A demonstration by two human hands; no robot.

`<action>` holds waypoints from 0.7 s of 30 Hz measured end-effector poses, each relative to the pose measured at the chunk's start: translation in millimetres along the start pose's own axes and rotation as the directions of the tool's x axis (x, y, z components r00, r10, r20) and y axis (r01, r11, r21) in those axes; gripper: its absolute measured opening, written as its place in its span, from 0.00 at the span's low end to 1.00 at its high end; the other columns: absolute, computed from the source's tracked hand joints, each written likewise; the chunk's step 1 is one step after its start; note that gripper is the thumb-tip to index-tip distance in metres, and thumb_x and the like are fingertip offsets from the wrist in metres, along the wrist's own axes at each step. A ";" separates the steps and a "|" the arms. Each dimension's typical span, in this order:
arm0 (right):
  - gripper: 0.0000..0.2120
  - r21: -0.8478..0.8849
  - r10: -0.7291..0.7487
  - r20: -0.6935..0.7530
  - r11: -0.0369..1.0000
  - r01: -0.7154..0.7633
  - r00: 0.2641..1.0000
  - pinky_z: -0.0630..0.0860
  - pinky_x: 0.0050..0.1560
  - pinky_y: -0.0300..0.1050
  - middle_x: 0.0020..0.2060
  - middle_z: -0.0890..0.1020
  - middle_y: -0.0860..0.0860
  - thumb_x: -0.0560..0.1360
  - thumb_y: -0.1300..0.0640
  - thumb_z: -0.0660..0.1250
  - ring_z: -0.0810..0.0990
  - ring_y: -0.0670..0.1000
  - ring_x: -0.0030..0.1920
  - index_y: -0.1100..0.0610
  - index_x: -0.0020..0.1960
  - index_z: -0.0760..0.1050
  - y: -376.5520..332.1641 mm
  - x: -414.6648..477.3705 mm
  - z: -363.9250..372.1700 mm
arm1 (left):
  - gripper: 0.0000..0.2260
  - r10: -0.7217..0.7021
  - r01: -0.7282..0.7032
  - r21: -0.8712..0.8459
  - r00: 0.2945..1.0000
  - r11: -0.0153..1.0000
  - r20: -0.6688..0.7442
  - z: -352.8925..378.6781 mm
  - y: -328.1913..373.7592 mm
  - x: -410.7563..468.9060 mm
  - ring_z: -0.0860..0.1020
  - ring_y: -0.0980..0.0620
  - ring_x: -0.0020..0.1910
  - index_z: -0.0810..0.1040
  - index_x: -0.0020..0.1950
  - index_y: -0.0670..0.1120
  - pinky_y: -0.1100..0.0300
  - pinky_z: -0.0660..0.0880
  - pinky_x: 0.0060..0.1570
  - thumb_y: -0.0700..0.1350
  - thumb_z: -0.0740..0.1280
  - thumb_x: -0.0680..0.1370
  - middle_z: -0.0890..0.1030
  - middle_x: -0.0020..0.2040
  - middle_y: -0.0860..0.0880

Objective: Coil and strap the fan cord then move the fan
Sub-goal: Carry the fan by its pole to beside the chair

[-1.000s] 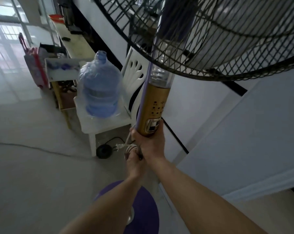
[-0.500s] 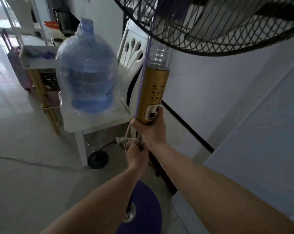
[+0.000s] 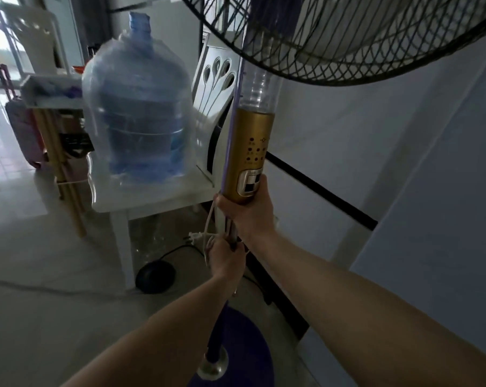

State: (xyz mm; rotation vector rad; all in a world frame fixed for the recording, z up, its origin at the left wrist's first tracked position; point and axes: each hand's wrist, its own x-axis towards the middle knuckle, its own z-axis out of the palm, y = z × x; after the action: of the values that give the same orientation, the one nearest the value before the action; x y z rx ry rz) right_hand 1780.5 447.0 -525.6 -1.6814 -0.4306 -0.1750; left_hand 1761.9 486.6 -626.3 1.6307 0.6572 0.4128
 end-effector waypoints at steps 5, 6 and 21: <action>0.30 0.037 -0.001 -0.018 0.999 0.002 1.000 0.83 0.49 0.46 0.49 0.82 0.44 0.63 0.55 0.81 0.83 0.45 0.48 0.46 0.58 0.69 10.0 3.4 -3.5 | 0.02 0.024 -0.024 -0.021 1.000 0.999 0.010 8.5 -6.8 5.3 0.79 0.51 0.40 0.76 0.46 0.46 0.58 0.74 0.35 0.41 0.66 0.76 0.80 0.42 0.47; 0.30 0.045 0.000 -0.012 0.999 0.001 1.000 0.83 0.50 0.47 0.49 0.82 0.44 0.63 0.56 0.81 0.83 0.45 0.49 0.45 0.58 0.68 12.5 5.1 -3.9 | 0.02 0.027 -0.027 -0.015 1.000 1.000 0.011 10.4 -7.3 7.5 0.79 0.51 0.40 0.76 0.45 0.47 0.59 0.74 0.35 0.41 0.66 0.76 0.79 0.42 0.47; 0.28 0.001 -0.029 -0.016 1.000 0.029 0.999 0.82 0.51 0.49 0.50 0.82 0.44 0.64 0.57 0.79 0.83 0.47 0.49 0.37 0.53 0.67 50.4 64.9 -1.1 | 0.07 0.107 -0.107 0.027 0.994 0.994 -0.002 53.4 -7.0 73.5 0.78 0.47 0.37 0.76 0.50 0.36 0.62 0.66 0.30 0.39 0.64 0.76 0.80 0.41 0.42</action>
State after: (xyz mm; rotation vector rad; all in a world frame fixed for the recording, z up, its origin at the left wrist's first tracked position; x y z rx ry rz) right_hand 1859.2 452.5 -548.6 -1.6720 -0.4434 -0.2098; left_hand 1849.9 491.8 -649.5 1.6964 0.5817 0.4867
